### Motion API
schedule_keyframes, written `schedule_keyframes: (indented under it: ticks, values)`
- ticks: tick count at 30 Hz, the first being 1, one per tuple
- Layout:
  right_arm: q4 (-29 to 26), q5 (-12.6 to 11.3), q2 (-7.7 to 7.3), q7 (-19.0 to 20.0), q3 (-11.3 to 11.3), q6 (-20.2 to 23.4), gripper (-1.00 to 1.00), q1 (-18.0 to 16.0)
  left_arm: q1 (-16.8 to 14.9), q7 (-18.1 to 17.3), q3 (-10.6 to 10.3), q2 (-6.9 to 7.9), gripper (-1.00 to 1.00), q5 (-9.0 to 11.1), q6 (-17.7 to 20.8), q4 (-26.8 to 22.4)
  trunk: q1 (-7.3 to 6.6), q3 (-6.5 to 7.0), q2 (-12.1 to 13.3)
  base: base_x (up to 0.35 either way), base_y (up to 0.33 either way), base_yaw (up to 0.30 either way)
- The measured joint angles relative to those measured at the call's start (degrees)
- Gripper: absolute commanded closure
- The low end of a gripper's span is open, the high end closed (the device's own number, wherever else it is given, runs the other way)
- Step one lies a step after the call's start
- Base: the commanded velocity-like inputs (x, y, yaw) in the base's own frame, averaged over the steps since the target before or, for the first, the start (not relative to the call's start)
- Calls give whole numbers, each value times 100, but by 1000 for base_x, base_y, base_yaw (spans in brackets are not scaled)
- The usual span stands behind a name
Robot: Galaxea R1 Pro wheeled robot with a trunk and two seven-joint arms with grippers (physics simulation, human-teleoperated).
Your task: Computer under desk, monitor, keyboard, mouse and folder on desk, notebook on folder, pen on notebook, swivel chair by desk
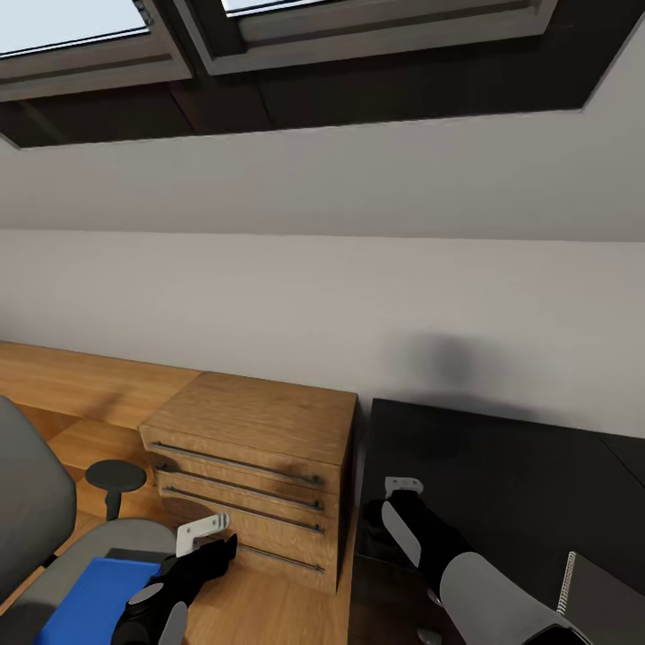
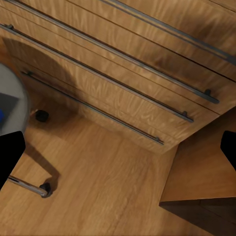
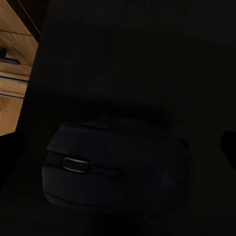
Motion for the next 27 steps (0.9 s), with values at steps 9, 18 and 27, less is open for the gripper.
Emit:
schedule_keyframes:
  ticks: [9,18,27]
  values:
    - [12,0,0,0,6,7,-100,0,0,-1,-2,-7,-100,0,0,7,0,0,0,0,0,0]
    - [35,0,8,0,9,9,-100,0,0,-1,0,-8,-100,1,0,6,43,-35,-79,0,0,0]
    - [93,0,17,0,16,8,-100,0,0,-1,-5,-8,-100,1,8,3,110,-90,-201,0,0,0]
